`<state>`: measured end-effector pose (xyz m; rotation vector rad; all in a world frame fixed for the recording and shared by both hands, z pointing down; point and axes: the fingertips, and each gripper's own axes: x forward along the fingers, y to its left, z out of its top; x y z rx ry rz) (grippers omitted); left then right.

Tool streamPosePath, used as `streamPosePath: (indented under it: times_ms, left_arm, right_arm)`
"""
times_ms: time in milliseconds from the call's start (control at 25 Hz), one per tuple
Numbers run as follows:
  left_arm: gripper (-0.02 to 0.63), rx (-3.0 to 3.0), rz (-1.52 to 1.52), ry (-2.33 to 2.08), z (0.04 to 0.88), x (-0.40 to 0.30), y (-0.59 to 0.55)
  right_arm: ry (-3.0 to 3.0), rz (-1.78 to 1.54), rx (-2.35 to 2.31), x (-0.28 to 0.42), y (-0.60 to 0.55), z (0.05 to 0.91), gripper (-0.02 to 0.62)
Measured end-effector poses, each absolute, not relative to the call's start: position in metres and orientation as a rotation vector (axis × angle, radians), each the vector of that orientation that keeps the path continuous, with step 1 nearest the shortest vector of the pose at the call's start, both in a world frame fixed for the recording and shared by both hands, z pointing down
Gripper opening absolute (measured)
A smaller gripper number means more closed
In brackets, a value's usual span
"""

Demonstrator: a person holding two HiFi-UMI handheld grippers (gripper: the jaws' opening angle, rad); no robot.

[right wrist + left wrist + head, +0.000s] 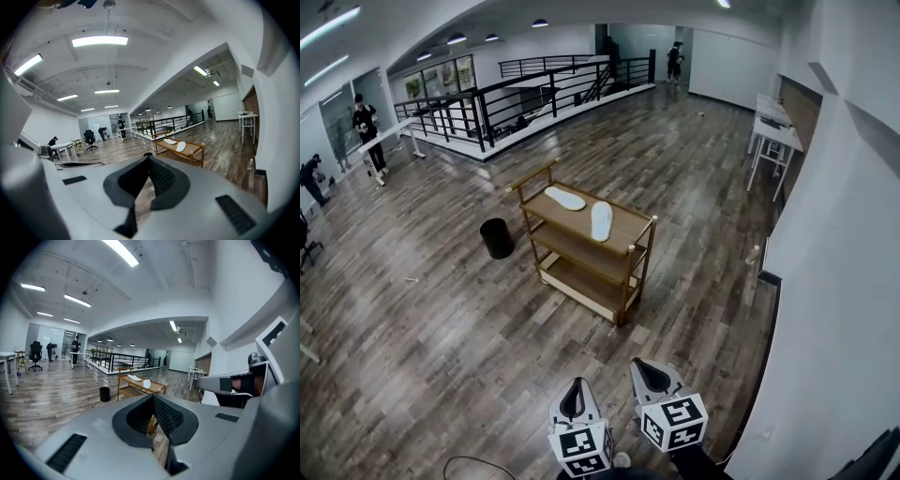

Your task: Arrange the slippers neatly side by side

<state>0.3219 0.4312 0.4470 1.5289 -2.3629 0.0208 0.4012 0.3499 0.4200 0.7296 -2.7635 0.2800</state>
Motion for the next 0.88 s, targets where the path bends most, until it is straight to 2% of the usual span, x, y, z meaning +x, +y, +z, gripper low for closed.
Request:
streamPosePath:
  times_ms: [400, 880]
  left_arm:
    - [0.000, 1.538, 0.054, -2.393, 0.446, 0.275, 0.379]
    - [0.000, 1.549, 0.024, -2.385, 0.449, 0.173, 0.310]
  right_arm:
    - [-2.776, 0.284, 0.702, 0.351, 0.300, 0.424, -0.002]
    - [-2.771, 0.278, 0.705, 0.249, 0.231, 0.428, -0.003]
